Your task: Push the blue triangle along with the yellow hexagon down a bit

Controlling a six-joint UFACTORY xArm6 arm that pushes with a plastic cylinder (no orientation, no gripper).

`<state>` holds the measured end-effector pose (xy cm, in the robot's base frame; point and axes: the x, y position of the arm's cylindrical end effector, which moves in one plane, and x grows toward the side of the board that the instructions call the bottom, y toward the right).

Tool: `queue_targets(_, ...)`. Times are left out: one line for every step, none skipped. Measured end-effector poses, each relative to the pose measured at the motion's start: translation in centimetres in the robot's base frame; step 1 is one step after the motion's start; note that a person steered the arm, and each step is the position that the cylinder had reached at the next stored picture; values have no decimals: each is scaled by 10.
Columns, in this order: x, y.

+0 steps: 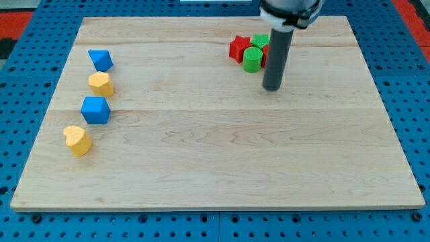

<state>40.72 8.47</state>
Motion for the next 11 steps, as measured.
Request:
queue_targets(12, -54)
queue_targets(-11, -91)
queue_targets(-68, -107)
queue_targets(-112, -154)
queue_targets(-133, -219)
queue_targets(-132, -273)
queue_targets(-124, -298)
queue_targets(-93, -308)
queue_targets(-63, -310)
queue_targets(-41, -310)
queue_targets(-19, -310)
